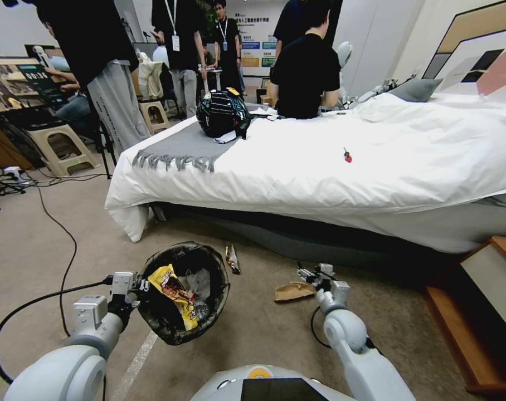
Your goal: Pick up the trash bin, then pick up the garbage from the floor and place it into the trash bin.
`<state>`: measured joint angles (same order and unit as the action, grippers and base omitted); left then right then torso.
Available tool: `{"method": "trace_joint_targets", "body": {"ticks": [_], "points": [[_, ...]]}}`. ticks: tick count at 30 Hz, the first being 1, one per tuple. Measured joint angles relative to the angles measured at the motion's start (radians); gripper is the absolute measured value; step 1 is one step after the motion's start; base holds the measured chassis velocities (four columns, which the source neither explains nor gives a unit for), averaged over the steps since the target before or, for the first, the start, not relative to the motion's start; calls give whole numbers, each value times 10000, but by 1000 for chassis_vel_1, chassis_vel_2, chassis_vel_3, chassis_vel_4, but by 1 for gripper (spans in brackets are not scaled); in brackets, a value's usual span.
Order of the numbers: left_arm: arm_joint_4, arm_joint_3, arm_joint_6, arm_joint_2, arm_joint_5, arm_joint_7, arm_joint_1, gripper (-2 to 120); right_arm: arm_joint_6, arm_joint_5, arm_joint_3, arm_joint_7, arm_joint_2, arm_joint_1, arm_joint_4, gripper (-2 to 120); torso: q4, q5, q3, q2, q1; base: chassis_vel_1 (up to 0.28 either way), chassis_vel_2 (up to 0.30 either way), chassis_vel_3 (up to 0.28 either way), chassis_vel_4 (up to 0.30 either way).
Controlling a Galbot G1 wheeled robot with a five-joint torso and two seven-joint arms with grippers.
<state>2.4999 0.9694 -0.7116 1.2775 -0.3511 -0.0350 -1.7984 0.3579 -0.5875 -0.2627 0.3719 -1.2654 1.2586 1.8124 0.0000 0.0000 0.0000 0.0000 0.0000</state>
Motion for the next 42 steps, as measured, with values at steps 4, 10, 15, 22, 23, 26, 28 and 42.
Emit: {"method": "trace_joint_targets", "body": {"ticks": [4, 10, 15, 22, 23, 26, 28, 42], "points": [[0, -33, -19, -70, -1, 15, 33, 1, 444, -955, 306, 687, -116, -598, -526, 100, 0, -1, 0, 0, 0, 0, 0, 0, 0], [0, -33, -21, -67, -10, 11, 6, 1, 690, -2092, 611, 1384, -316, -1261, -1419, 100, 0, 0, 0, 0, 0, 0, 0, 0, 0], [0, -6, -22, -76, -23, 14, 21, 1, 774, -2908, 877, 1743, -504, -1961, -2456, 100, 0, 0, 0, 0, 0, 0, 0, 0, 0], [0, -35, -24, 24, 0, 18, -13, 1, 894, -3771, 1141, 1986, -655, -2717, -3570, 100, 1, 0, 1, 0, 0, 0, 0, 0, 0], [0, -35, -24, 37, 11, 19, -16, 1, 923, -3884, 1171, 2027, -672, -2805, -3687, 100, 0, 0, 0, 0, 0, 0, 0, 0, 0], [0, -35, -24, 68, 27, 19, -24, 1, 1000, -4174, 1224, 2202, -706, -2959, -3867, 100, 1, -1, 1, 0, 0, 0, 0, 0, 0], [0, -39, -24, 91, 42, 19, -27, 1, 1048, -4290, 1265, 2389, -753, -3054, -3981, 100, 0, -1, 1, 0, 0, 0, 0, 0, 0], [0, -38, -24, 138, 98, 20, -59, 1, 870, -4307, 1609, 4837, -985, -3331, -4261, 100, 0, -1, 0, 0, 0, 0, 0, 0, 0]]}}
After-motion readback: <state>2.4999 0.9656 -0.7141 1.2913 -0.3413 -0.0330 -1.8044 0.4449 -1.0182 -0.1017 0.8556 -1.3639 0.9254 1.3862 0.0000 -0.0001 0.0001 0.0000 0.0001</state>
